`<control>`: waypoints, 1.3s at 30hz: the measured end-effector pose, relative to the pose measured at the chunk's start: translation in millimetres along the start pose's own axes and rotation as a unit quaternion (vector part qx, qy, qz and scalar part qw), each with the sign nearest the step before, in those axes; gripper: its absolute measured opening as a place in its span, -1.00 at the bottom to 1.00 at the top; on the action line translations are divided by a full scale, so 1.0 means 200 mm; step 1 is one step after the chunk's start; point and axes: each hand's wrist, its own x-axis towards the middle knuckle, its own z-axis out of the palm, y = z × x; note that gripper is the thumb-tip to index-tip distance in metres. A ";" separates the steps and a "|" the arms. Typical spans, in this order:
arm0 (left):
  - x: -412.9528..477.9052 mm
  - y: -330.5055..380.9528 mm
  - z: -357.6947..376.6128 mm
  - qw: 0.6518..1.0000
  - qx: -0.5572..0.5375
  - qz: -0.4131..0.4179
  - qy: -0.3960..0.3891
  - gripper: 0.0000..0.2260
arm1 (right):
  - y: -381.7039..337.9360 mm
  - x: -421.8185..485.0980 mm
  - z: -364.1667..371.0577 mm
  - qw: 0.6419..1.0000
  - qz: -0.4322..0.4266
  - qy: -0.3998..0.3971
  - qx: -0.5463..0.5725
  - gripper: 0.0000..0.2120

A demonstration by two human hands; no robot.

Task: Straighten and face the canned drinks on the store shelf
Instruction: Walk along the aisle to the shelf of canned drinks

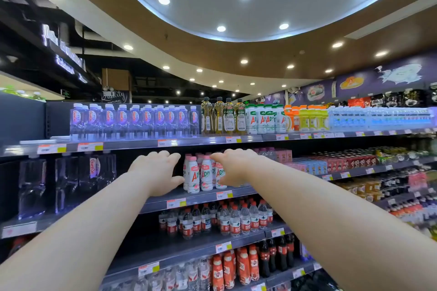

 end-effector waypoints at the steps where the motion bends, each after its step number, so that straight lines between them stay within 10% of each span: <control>1: 0.01 0.03 0.00 1.000 -0.001 0.005 -0.003 -0.42 | 0.01 -0.02 0.00 1.000 0.009 -0.007 -0.005 -0.42; 22: 0.23 0.89 0.13 0.989 -0.050 0.130 -0.052 -0.44 | 0.73 -0.46 0.31 0.985 0.140 -0.102 0.011 -0.46; 39: 0.62 2.36 -0.06 0.967 -0.109 0.224 -0.044 -0.45 | 2.03 -1.01 0.55 0.960 0.236 -0.153 -0.004 -0.39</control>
